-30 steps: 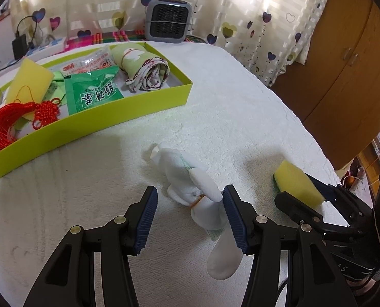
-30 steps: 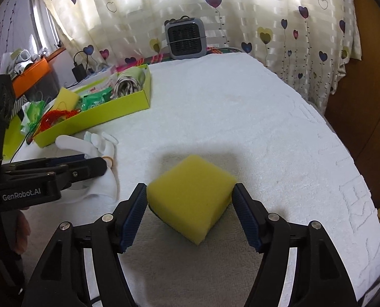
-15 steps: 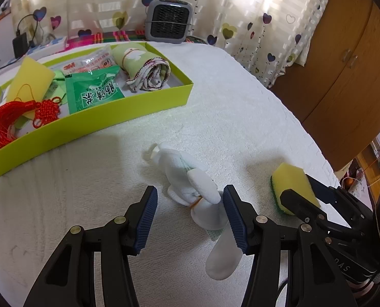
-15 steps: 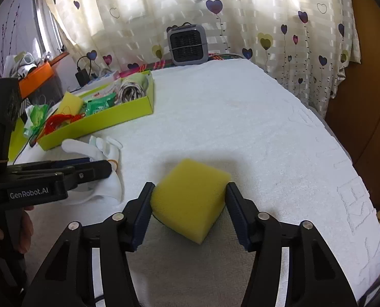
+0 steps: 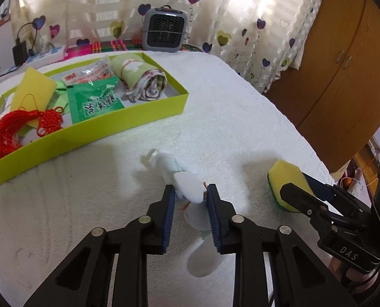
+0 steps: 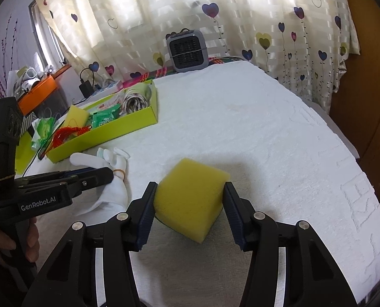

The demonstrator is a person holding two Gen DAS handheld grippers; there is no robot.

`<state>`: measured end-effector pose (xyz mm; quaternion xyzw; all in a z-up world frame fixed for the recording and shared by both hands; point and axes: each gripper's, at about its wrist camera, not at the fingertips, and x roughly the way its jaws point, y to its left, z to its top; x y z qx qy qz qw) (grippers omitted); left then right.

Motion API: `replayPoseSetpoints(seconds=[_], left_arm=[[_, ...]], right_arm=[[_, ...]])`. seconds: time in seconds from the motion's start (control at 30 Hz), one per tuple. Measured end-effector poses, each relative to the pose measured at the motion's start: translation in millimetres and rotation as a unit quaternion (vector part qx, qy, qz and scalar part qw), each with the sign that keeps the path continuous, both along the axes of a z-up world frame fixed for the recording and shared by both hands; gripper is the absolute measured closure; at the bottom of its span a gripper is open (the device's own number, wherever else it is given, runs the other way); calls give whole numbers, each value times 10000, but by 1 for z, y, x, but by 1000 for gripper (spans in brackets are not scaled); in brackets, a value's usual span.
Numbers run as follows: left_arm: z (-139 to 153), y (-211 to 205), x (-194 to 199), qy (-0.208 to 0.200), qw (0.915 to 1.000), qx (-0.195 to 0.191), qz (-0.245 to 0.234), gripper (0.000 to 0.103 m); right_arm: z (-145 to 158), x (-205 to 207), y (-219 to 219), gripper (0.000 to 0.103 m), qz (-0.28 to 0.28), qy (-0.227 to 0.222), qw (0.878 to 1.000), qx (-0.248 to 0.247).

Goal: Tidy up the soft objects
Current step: 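Carry the sock bundle with the left tool while the right tool carries the sponge to the box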

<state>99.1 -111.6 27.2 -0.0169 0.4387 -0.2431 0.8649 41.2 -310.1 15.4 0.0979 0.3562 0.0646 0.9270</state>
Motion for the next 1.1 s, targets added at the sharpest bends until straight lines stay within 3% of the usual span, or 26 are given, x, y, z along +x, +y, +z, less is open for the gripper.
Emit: replayPoseSetpoints(seconds=[1.1], left_arm=[[49,72,11,-584,9957,-283,666,83]], right_arm=[[33,23,42,51,517,-372,9979,-109]])
